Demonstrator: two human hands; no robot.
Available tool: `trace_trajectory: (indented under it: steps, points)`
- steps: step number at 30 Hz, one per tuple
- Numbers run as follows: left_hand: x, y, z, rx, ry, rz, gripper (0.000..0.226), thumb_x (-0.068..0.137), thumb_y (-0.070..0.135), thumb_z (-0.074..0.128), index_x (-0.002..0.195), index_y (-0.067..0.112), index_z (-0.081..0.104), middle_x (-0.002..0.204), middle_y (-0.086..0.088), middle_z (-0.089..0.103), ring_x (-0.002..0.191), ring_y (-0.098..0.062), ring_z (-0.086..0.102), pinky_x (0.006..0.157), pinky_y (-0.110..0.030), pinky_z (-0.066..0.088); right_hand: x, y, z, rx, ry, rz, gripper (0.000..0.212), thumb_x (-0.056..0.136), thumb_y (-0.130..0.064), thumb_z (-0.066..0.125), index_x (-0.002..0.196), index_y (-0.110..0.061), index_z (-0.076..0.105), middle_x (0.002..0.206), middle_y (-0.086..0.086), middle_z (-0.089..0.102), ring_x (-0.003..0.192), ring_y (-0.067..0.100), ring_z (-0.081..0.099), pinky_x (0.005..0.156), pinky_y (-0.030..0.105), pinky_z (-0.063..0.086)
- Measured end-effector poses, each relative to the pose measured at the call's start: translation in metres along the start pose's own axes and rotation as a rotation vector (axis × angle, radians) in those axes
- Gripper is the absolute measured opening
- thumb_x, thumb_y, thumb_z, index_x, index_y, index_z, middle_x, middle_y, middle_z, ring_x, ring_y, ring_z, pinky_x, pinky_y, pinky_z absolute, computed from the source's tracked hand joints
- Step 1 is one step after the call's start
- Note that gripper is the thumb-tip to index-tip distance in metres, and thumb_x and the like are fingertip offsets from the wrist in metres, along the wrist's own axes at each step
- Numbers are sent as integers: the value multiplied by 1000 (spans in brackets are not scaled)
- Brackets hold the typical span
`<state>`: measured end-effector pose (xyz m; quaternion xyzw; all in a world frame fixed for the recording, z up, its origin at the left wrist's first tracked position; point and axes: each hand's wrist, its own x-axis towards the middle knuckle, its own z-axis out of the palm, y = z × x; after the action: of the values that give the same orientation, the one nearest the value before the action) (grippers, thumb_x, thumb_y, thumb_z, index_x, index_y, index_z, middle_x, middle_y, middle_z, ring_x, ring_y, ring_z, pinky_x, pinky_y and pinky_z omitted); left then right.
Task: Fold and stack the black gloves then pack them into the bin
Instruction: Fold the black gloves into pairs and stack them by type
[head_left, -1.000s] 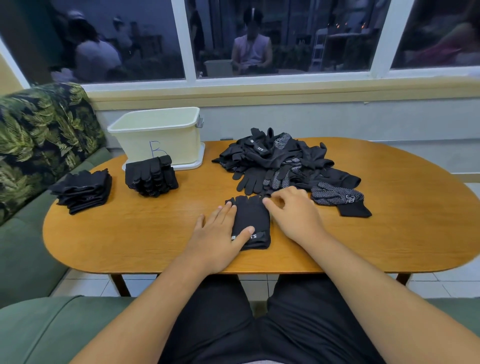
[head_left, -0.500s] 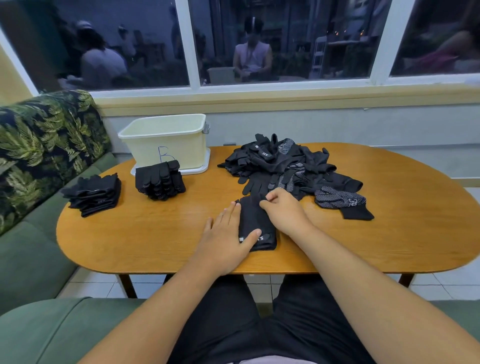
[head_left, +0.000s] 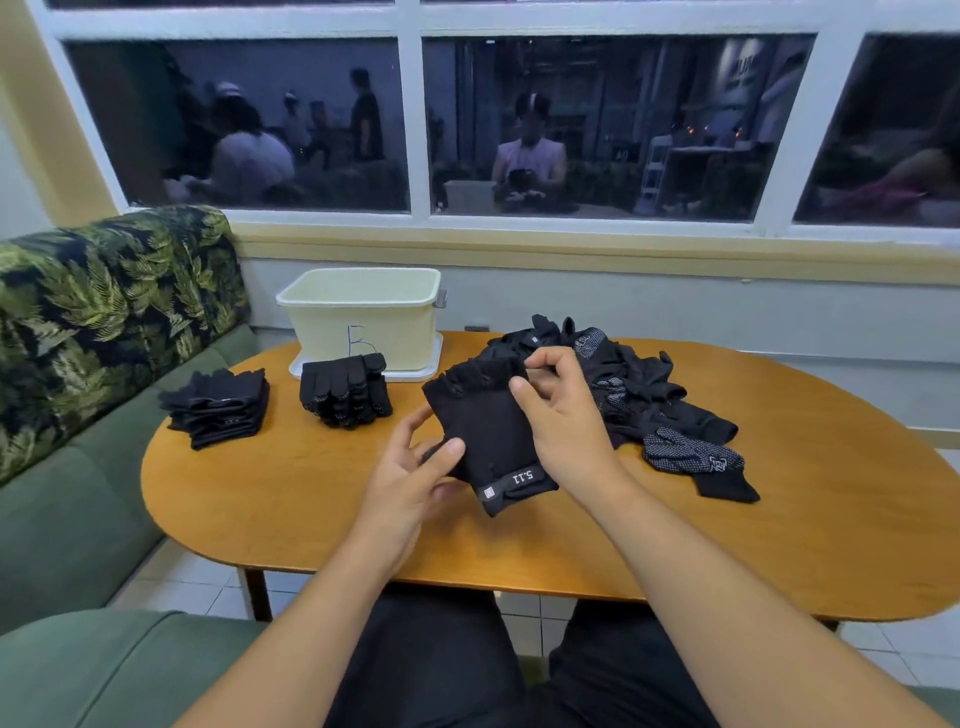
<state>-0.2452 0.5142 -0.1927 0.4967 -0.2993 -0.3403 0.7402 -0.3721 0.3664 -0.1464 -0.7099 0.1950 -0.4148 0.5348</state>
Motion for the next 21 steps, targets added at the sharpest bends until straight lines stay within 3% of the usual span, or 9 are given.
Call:
trace_trajectory:
  steps: [4, 6, 8, 10, 12, 15, 19, 21]
  points:
    - [-11, 16, -2, 68, 109, 187, 72, 93, 2, 79, 151, 32, 47, 114, -5, 78, 113, -25, 74, 86, -51, 65, 6, -7, 23, -47, -44, -64, 8, 109, -17, 57, 103, -21, 54, 99, 15, 61, 85, 20, 53, 76, 46, 49]
    - [-14, 21, -13, 118, 185, 253, 74, 94, 4, 78, 149, 43, 47, 119, -4, 75, 117, -22, 72, 85, -52, 65, 9, -11, 35, -101, -67, -77, 18, 108, -12, 55, 91, -20, 56, 90, 15, 58, 77, 18, 46, 72, 38, 41]
    - [-16, 27, -28, 183, 211, 280, 71, 97, 9, 77, 148, 48, 48, 129, -4, 71, 124, -23, 69, 87, -55, 64, 11, -13, 50, -119, -99, -51, 28, 107, -8, 52, 86, -23, 64, 83, 3, 63, 75, 13, 52, 70, 35, 43]
    - [-20, 35, -43, 253, 224, 315, 64, 100, 9, 73, 148, 45, 51, 135, -2, 66, 128, -23, 66, 86, -55, 64, 12, -18, 67, -92, -119, 10, 36, 110, -11, 52, 92, -28, 78, 94, -15, 75, 87, 7, 69, 76, 34, 57]
    - [-24, 46, -57, 289, 255, 355, 62, 102, 8, 70, 146, 47, 53, 137, 2, 65, 130, -20, 64, 86, -52, 65, 13, -24, 85, -54, -149, 48, 38, 112, -15, 52, 100, -32, 83, 107, -17, 78, 101, 6, 73, 87, 35, 62]
    - [-30, 58, -81, 350, 330, 367, 66, 105, 11, 66, 147, 59, 48, 139, 14, 63, 133, -9, 61, 92, -49, 64, 14, -30, 111, 45, -234, 92, 35, 113, -14, 52, 112, -31, 82, 114, -19, 77, 107, 4, 72, 91, 31, 61]
    - [-35, 69, -109, 443, 379, 377, 54, 107, 11, 62, 142, 53, 58, 136, 24, 64, 134, 3, 55, 95, -51, 63, 15, -28, 141, 208, -399, 166, 29, 109, -20, 63, 130, -35, 76, 130, -12, 75, 122, 14, 70, 106, 47, 58]
    - [-37, 72, -124, 456, 404, 371, 46, 108, 11, 60, 135, 48, 66, 134, 24, 66, 128, -3, 63, 95, -50, 63, 14, -23, 154, 217, -504, 175, 46, 100, -19, 76, 139, -40, 68, 138, -9, 70, 125, 16, 69, 107, 48, 58]
